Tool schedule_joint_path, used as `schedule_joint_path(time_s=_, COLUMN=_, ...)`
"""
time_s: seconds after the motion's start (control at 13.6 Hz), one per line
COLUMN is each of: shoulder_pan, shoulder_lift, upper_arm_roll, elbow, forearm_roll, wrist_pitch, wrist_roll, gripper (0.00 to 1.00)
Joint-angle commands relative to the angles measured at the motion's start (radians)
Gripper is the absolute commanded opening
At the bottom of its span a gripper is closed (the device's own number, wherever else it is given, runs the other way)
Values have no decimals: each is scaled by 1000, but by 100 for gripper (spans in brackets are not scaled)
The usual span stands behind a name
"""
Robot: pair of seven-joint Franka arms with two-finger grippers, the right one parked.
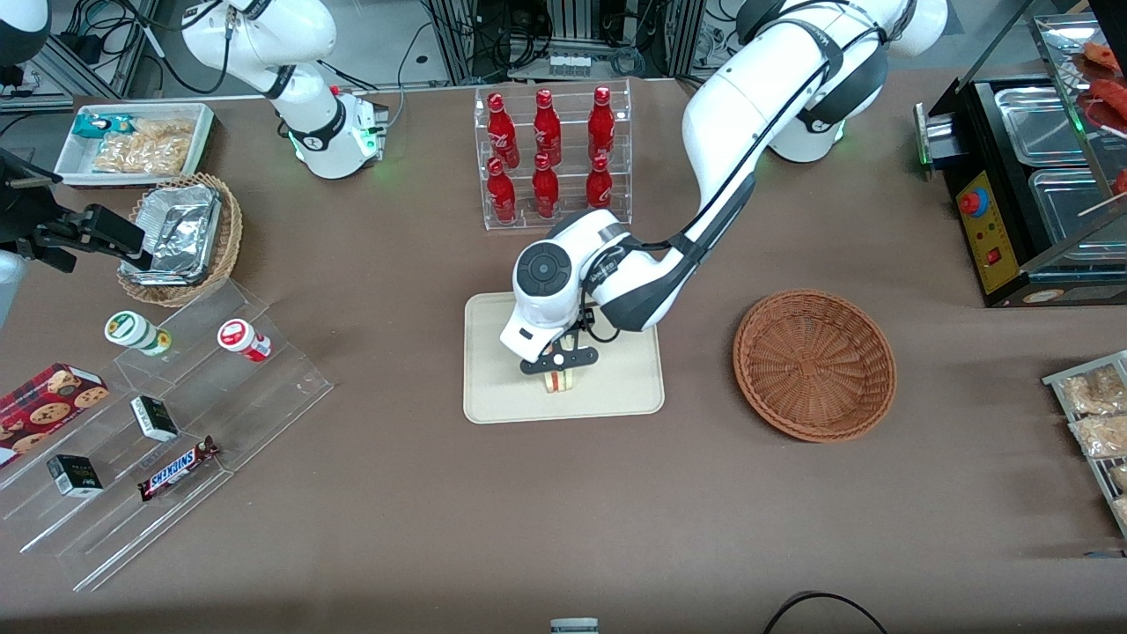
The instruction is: Place sandwich from basket to tray
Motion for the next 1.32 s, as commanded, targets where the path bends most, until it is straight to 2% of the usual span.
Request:
schedule_joint_path(time_s=0.0, shoulder_pan=12, shoulder_lift=-72, upper_arm_roll=4, elbow=4, forearm_roll=17, wrist_pitch=-61, wrist_roll=-22, gripper=100)
schedule_joint_path(time_s=0.22, shoulder_pan=37, shoulder_lift=-149, upper_arm_roll=6, elbow=4, forearm_roll=18, wrist_pitch=-157, wrist_roll=-21, gripper=100)
schedule_joint_path(time_s=0.44, shoulder_pan=63, shoulder_lift=-210, upper_arm_roll=27, elbow=-49, forearm_roll=70, wrist_pitch=-207, wrist_roll=-15, gripper=100)
schedule_joint_path(time_s=0.96, shoulder_pan=285, shoulder_lift=-425, upper_arm_roll=32, elbow=-316, forearm_roll=57, wrist_pitch=-244, wrist_roll=5, gripper=100)
schedule_joint_path(time_s=1.25, shoulder_pan=396, shoulder_lift=-528, upper_arm_roll=30, elbow=-437, forearm_roll=54, wrist_pitch=-239, wrist_roll=146, gripper=100)
